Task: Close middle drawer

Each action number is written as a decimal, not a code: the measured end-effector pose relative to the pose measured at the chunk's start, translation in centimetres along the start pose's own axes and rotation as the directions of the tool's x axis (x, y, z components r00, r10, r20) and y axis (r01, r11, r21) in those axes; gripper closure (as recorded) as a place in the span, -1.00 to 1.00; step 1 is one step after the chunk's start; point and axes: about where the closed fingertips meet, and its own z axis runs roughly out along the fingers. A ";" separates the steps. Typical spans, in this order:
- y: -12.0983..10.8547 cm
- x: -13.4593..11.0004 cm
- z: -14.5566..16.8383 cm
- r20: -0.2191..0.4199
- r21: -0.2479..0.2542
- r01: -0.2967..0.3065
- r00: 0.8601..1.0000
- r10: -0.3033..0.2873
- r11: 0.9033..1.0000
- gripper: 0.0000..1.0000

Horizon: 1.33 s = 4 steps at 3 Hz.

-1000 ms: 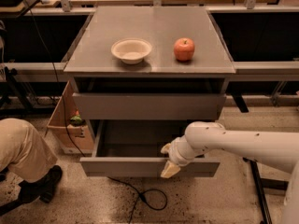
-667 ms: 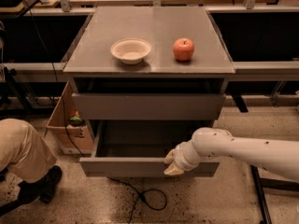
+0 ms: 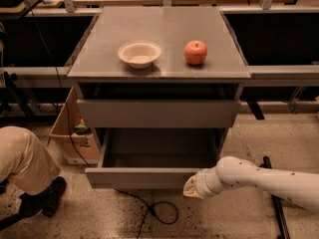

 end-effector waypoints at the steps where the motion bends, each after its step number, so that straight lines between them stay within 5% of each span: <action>1: 0.0 0.0 0.0 0.000 0.000 0.000 1.000 0.000 1.000 1.00; 4: -2.3 -0.7 4.7 0.114 -0.021 0.045 0.993 -0.043 0.999 1.00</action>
Offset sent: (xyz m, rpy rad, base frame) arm 0.0272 0.0129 -0.0370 0.0961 0.0298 0.0441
